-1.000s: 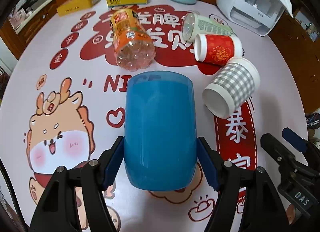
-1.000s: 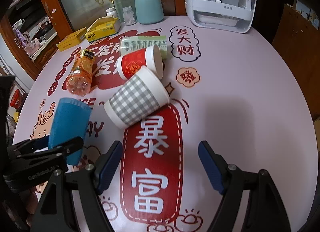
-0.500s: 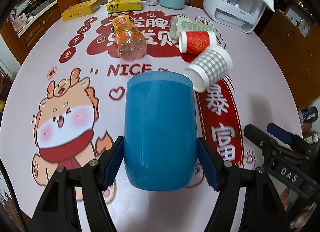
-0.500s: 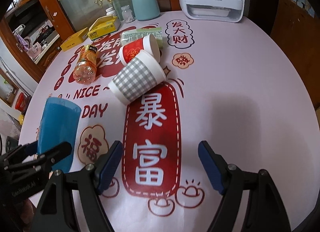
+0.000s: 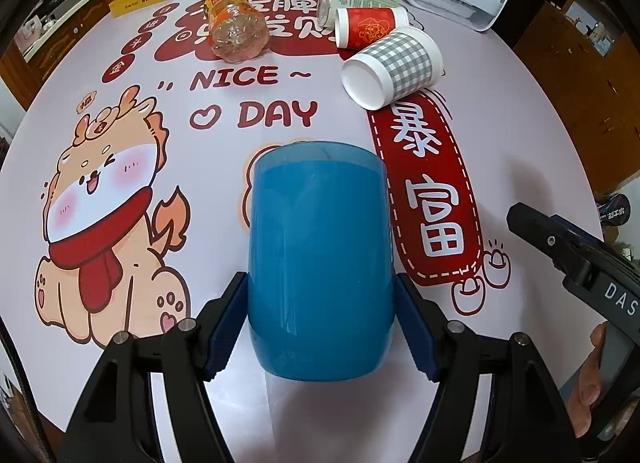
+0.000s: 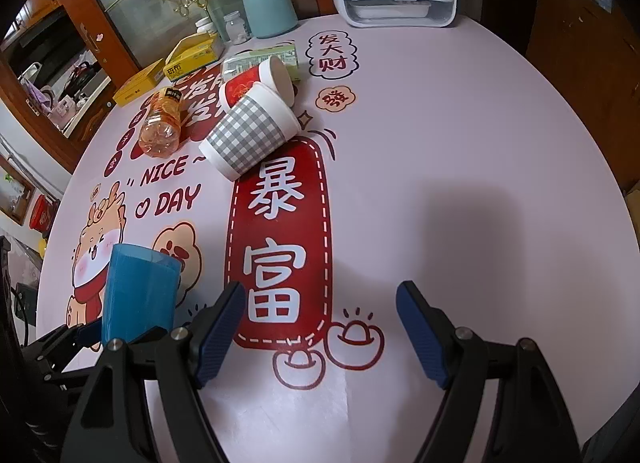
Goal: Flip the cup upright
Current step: 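Lift the blue cup with the left gripper and bring it toward the right tool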
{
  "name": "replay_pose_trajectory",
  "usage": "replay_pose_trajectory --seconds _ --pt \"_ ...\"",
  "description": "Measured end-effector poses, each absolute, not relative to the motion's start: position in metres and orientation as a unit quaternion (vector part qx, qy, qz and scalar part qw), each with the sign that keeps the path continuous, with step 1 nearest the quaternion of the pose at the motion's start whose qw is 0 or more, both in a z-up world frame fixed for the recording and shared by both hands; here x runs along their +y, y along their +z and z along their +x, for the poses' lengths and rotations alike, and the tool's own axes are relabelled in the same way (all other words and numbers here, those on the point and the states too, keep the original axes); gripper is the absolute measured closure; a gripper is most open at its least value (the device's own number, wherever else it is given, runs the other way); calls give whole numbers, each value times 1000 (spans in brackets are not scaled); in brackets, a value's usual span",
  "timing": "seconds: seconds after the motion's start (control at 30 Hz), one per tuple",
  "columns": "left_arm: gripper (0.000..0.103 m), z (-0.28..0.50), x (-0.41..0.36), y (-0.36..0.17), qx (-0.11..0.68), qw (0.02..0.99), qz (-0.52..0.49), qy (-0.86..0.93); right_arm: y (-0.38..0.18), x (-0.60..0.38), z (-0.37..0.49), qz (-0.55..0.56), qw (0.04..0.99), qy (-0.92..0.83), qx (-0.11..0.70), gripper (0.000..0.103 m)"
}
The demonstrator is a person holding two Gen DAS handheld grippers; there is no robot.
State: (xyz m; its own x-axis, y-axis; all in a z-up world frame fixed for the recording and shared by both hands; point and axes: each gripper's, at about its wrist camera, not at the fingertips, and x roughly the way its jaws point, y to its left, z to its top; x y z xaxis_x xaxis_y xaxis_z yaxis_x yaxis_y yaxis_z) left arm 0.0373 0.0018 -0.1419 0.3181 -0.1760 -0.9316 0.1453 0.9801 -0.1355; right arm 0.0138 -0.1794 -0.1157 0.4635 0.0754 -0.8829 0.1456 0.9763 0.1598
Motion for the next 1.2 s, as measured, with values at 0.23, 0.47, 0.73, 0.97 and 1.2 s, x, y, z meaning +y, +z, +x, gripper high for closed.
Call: replay_pose_trajectory --seconds 0.23,0.47,0.73,0.97,1.2 --pt "33 40 0 -144 574 813 -19 -100 -122 -180 11 112 844 -17 524 25" --pt "33 41 -4 -153 583 805 -19 -106 -124 -176 11 110 842 -12 527 25" --pt "33 41 -8 -156 583 806 -4 -101 -129 -176 12 119 836 -7 535 25" --pt "29 43 -2 -156 592 798 -16 -108 -131 -175 13 135 831 8 540 25" --pt "26 40 0 -154 598 793 -23 -116 -131 -175 13 160 825 26 542 25"
